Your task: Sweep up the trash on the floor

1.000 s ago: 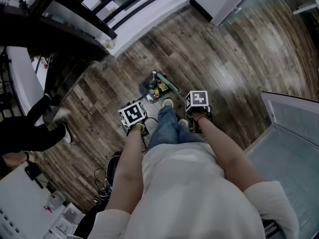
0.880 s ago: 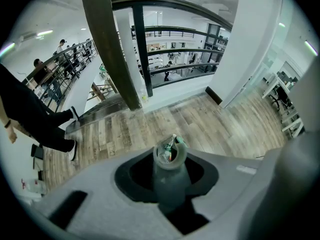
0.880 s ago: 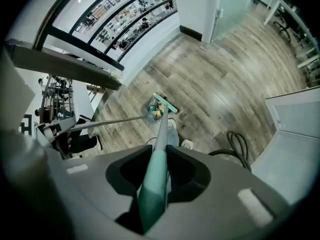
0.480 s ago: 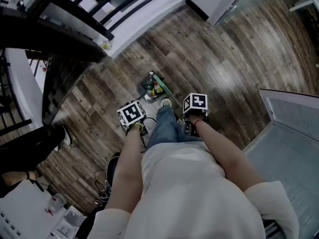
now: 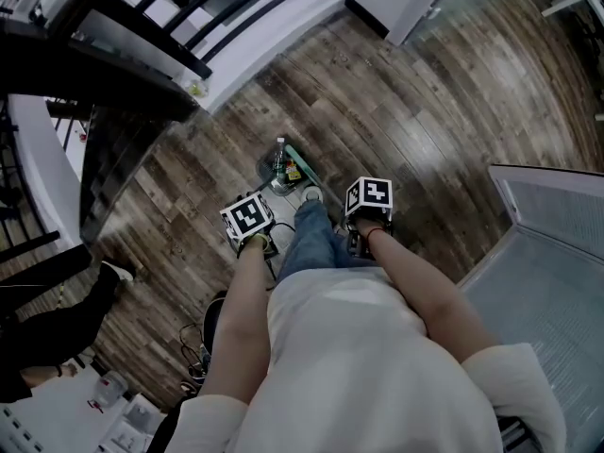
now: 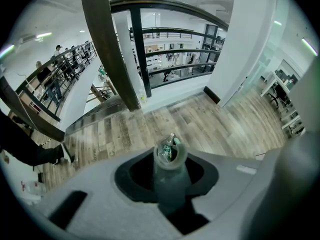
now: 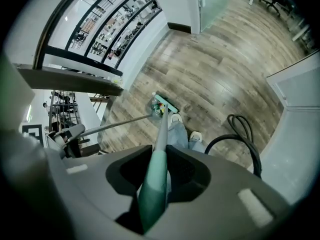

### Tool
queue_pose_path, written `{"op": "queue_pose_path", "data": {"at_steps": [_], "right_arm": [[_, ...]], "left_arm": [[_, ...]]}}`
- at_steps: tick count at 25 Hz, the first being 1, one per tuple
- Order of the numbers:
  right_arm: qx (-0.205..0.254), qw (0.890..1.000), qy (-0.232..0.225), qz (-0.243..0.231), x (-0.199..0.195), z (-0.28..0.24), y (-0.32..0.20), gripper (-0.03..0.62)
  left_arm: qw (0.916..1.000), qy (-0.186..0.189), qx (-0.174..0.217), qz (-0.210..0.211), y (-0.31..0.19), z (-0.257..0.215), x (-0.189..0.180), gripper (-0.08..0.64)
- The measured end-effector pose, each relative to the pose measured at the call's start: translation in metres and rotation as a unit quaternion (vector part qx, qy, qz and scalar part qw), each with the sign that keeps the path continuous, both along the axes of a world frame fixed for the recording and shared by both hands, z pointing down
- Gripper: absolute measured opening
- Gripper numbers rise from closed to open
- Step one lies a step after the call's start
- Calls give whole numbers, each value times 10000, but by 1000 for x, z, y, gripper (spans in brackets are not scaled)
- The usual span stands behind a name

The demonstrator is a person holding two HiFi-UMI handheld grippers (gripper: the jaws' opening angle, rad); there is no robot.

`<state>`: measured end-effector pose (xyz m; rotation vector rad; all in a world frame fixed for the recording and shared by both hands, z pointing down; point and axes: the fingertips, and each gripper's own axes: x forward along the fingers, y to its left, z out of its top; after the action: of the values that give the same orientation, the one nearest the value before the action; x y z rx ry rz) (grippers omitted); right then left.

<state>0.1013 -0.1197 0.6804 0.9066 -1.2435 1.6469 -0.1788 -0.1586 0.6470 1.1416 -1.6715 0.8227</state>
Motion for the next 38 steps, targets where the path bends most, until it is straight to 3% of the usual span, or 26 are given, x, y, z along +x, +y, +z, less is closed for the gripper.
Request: {"op": "queue_pose_path", "data": {"at_steps": [4, 8, 11, 14, 29, 38], "right_arm": [[165, 9996, 100, -188, 6, -2, 2, 97], [244, 9993, 153, -246, 12, -7, 3, 97], [277, 9992, 145, -248, 17, -11, 7, 97], [352, 9989, 132, -280, 22, -13, 11, 97], [760, 9971, -101, 41, 55, -28, 41, 97], [834, 9963, -155, 151, 66, -31, 62, 97]], "left_arm": [[9999, 104, 54, 14, 1, 7, 5, 91], [10000, -32, 21, 83, 2, 2, 1, 91], [9999, 142, 24, 87, 5, 6, 9, 91], [9999, 34, 53, 91, 9, 3, 7, 91], [9996, -36, 236, 119, 56, -1, 22, 91], [9997, -39, 239, -76, 90, -1, 19, 91]]}}
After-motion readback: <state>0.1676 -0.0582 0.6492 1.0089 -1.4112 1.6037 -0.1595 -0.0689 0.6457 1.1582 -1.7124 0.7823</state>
